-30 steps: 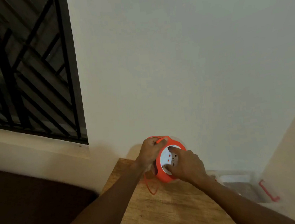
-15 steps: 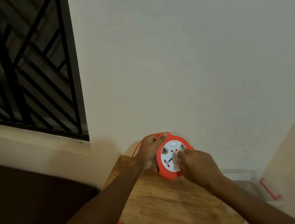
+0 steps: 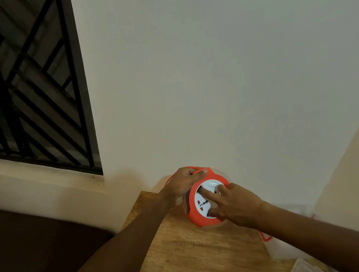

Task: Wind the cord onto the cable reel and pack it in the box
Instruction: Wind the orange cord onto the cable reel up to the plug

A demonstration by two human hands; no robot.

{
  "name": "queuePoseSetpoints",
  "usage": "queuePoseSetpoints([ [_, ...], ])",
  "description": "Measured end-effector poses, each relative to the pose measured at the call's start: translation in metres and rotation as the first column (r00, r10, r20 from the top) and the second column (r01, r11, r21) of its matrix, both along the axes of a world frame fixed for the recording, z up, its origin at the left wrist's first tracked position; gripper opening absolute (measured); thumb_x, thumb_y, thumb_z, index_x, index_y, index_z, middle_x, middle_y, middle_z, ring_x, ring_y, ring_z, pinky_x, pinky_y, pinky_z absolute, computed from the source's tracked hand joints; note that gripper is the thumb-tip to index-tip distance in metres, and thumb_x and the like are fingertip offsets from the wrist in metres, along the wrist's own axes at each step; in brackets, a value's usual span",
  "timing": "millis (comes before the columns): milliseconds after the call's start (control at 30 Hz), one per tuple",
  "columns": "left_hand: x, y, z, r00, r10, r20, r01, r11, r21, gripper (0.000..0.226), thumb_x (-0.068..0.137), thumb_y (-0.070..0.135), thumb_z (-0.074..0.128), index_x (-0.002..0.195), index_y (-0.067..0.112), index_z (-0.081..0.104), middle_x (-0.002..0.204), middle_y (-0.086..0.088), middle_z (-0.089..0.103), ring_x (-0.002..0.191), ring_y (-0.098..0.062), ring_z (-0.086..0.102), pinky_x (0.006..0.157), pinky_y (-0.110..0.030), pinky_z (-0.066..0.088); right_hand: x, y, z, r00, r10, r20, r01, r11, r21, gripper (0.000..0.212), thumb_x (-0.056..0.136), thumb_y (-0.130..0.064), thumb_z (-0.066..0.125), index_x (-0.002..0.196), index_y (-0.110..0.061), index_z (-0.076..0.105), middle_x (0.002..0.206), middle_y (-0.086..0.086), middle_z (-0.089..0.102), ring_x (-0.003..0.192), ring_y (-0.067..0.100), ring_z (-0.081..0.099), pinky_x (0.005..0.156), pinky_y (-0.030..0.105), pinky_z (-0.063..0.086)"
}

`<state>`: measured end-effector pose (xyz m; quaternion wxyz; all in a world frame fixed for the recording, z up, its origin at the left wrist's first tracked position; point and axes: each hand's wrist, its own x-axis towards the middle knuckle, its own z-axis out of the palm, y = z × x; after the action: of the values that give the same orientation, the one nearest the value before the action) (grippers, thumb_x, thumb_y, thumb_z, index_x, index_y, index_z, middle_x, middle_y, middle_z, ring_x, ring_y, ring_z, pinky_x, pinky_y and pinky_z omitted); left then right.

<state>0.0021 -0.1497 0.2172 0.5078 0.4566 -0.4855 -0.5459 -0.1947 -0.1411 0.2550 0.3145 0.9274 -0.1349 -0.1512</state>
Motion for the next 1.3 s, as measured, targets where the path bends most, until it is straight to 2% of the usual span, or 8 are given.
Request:
queuePoseSetpoints([
  [433,-0.007,-0.003,-0.003,0.986,0.146,-0.081,-0.149,0.988,-0.028,0.023,0.101,0.029,0.062,0.113,0.013,0.074,0.102,-0.008,0.082,0.086,-0.027,0.08,0.073,-0.037,0.066,0.009,-0.012,0.012,0.884,-0.414,0.215,0.38,0.907,0.183,0.081,0.09,-0.047,0.059,0.152,-0.034,0.009,0.141,0.01,0.051,0.117,0.03,0.058,0.096,0.041,0.049],
  [533,-0.01,-0.003,-0.003,0.976,0.183,-0.121,-0.19,0.98,-0.051,0.018,0.101,0.026,0.063,0.107,0.016,0.076,0.098,-0.007,0.082,0.084,-0.026,0.08,0.07,-0.034,0.065,0.008,-0.013,-0.003,0.652,-0.631,0.42,0.408,0.759,0.508,0.083,0.081,-0.058,0.065,0.15,-0.035,0.025,0.135,0.003,0.058,0.114,0.022,0.06,0.091,0.034,0.049],
  [600,-0.012,-0.004,-0.007,0.964,0.214,-0.156,-0.224,0.973,-0.051,0.019,0.1,0.027,0.064,0.108,0.015,0.076,0.102,-0.012,0.081,0.089,-0.03,0.079,0.076,-0.04,0.066,0.01,-0.013,-0.015,0.333,-0.801,0.498,0.225,0.58,0.783,0.081,0.075,-0.053,0.074,0.145,-0.032,0.04,0.132,0.001,0.06,0.112,0.02,0.06,0.089,0.031,0.051],
  [667,-0.012,-0.004,-0.011,0.951,0.243,-0.191,-0.255,0.966,-0.044,0.019,0.1,0.026,0.065,0.109,0.014,0.076,0.103,-0.014,0.081,0.089,-0.033,0.079,0.077,-0.043,0.066,0.015,-0.009,-0.028,0.029,-0.937,0.349,-0.079,0.346,0.935,0.078,0.074,-0.036,0.081,0.143,-0.026,0.044,0.137,0.002,0.055,0.108,0.019,0.06,0.078,0.028,0.056],
  [767,-0.01,-0.005,-0.015,0.96,0.236,-0.154,-0.246,0.968,-0.052,0.019,0.101,0.027,0.064,0.107,0.015,0.077,0.101,-0.013,0.081,0.088,-0.033,0.079,0.074,-0.042,0.066,0.023,0.002,-0.036,-0.097,-0.99,0.102,-0.364,0.13,0.922,0.085,0.074,-0.022,0.083,0.146,-0.023,0.039,0.138,0.0,0.052,0.1,0.015,0.059,0.061,0.019,0.055],
  [900,-0.005,-0.006,-0.012,0.96,0.232,-0.157,-0.234,0.972,0.002,0.02,0.101,0.028,0.063,0.105,0.014,0.077,0.099,-0.011,0.082,0.086,-0.03,0.079,0.075,-0.041,0.065,0.019,0.004,-0.04,0.09,-0.91,0.404,-0.002,0.405,0.914,0.081,0.075,-0.03,0.078,0.145,-0.025,0.037,0.11,-0.009,0.068,0.093,0.011,0.066,0.076,0.027,0.055],
  [1067,0.0,0.0,-0.007,0.981,0.16,-0.106,-0.161,0.987,-0.006,0.021,0.103,0.028,0.06,0.105,0.016,0.076,0.1,-0.009,0.082,0.086,-0.029,0.079,0.072,-0.037,0.065,-0.003,-0.005,-0.03,0.719,-0.274,0.639,0.146,0.958,0.246,0.048,0.07,-0.019,0.079,0.115,-0.025,0.065,0.113,0.005,0.068,0.081,0.028,0.069,0.065,0.036,0.057],
  [1300,0.004,0.011,-0.007,0.994,0.082,-0.076,-0.08,0.997,0.023,0.021,0.102,0.03,0.061,0.109,0.017,0.075,0.102,-0.007,0.082,0.087,-0.028,0.08,0.069,-0.037,0.065,-0.01,-0.008,-0.014,0.977,0.082,0.199,-0.095,0.994,0.056,0.047,0.075,-0.026,0.08,0.118,-0.029,0.062,0.15,0.01,0.039,0.111,0.032,0.056,0.072,0.042,0.058],
])
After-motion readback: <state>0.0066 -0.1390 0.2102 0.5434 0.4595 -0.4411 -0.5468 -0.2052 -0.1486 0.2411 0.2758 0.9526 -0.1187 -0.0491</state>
